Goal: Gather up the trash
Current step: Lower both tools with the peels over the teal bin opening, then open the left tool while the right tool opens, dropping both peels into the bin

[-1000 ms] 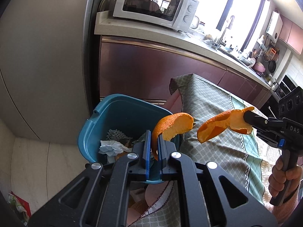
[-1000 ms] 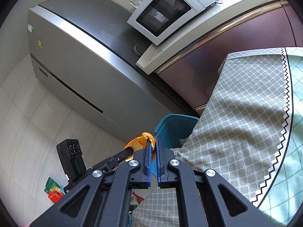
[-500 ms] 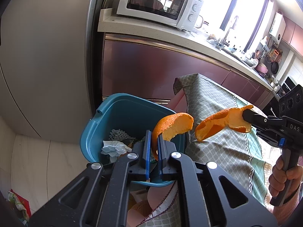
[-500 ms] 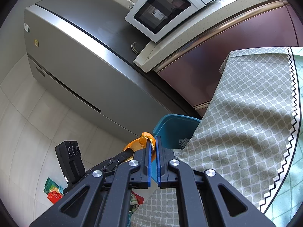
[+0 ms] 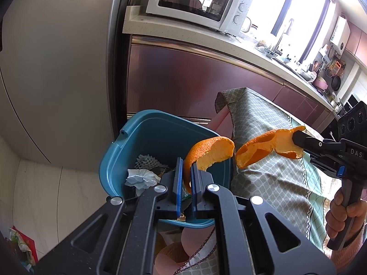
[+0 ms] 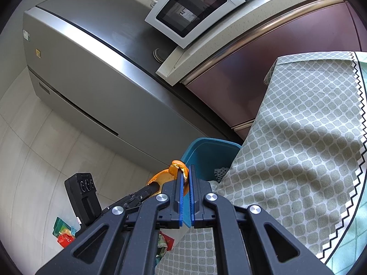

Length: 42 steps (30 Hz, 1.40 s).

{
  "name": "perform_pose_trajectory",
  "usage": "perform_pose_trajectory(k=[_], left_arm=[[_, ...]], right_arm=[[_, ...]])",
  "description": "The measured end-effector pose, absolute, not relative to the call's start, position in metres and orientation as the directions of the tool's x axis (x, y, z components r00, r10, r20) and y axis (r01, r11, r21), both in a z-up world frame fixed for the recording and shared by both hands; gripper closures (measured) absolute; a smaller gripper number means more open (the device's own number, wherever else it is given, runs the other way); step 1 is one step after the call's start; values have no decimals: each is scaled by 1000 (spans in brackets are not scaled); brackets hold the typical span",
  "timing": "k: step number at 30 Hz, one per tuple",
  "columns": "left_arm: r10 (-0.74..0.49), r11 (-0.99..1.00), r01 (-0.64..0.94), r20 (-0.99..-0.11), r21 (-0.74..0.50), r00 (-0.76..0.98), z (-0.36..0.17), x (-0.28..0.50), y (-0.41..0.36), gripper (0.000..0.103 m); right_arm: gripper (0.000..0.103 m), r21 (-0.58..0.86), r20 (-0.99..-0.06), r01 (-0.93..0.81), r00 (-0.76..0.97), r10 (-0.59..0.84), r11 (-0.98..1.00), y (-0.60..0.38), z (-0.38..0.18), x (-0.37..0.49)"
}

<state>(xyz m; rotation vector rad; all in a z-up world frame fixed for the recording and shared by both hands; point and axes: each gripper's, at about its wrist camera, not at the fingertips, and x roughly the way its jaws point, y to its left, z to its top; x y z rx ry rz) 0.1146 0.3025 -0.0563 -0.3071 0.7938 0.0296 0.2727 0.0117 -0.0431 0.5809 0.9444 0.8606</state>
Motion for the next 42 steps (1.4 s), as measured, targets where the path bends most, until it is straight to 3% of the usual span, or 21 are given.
perform_pose_trajectory(k=[42], left_arm=[[-56, 948, -212, -777, -239, 627, -105, 136, 315, 96]], right_arm=[[99, 746, -510, -318, 294, 808, 586, 37, -69, 304]])
